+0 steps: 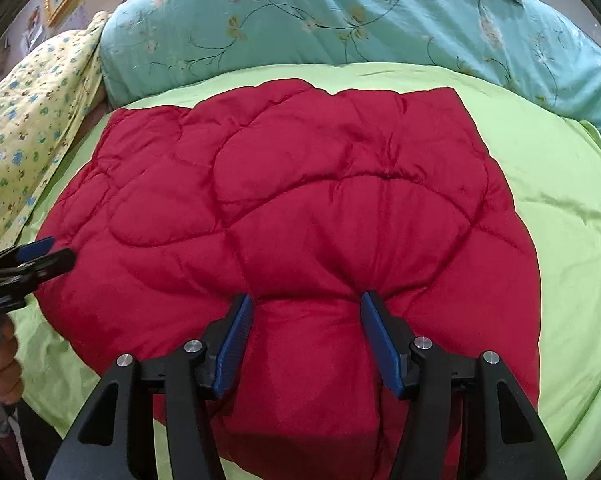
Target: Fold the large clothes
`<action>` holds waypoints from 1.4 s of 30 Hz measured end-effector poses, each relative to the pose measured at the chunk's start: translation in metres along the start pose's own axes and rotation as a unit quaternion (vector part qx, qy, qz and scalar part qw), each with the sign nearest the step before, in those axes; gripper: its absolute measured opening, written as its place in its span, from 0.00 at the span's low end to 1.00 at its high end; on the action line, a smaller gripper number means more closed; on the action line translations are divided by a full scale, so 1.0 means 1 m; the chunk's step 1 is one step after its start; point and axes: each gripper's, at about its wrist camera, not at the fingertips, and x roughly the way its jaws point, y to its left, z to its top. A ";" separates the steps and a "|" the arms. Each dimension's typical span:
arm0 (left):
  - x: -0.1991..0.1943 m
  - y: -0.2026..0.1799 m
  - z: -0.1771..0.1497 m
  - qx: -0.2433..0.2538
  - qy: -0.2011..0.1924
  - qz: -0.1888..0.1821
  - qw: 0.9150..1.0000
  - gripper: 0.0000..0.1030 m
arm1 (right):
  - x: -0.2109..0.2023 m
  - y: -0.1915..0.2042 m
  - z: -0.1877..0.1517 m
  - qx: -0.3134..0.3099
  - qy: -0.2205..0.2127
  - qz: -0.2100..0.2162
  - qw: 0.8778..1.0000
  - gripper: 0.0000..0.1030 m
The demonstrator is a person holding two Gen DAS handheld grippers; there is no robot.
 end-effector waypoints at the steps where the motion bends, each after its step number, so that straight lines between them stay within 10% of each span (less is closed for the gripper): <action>1: 0.000 0.002 -0.001 -0.003 0.002 -0.004 1.000 0.88 | 0.000 0.001 -0.001 0.002 -0.001 -0.001 1.000 0.57; 42: 0.023 -0.010 -0.002 0.034 0.014 0.039 0.999 0.92 | -0.015 -0.004 -0.008 0.035 -0.015 -0.004 0.999 0.58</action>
